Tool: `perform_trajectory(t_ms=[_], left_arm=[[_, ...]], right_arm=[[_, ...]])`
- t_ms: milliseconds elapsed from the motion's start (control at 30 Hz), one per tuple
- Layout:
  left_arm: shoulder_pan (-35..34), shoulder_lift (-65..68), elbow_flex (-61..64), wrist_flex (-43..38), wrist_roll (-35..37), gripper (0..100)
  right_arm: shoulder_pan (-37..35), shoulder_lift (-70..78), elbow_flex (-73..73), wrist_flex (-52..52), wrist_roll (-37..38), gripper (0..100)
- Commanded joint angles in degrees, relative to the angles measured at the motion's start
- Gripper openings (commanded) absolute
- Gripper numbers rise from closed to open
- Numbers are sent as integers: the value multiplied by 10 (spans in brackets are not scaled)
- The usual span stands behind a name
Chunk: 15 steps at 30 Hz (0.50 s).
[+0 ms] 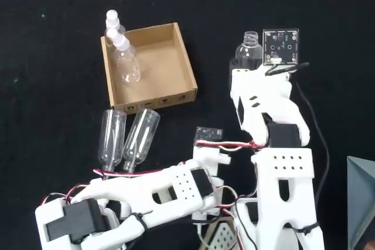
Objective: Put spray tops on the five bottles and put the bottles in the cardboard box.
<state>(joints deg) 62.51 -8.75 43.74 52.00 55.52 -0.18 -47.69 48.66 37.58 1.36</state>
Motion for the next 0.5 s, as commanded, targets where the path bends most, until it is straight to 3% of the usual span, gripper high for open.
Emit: perform_trajectory(t_ms=[0,267,467], left_arm=[[-44,-5,-29,8,-4,29],[-108,-6,-71,61,-6,29],[-182,-6,-98,76,-51,29]], right_arm=[[11,-23,-48,-18,0,93],[11,-24,-47,-18,0,93],[11,-24,-47,-18,0,93]])
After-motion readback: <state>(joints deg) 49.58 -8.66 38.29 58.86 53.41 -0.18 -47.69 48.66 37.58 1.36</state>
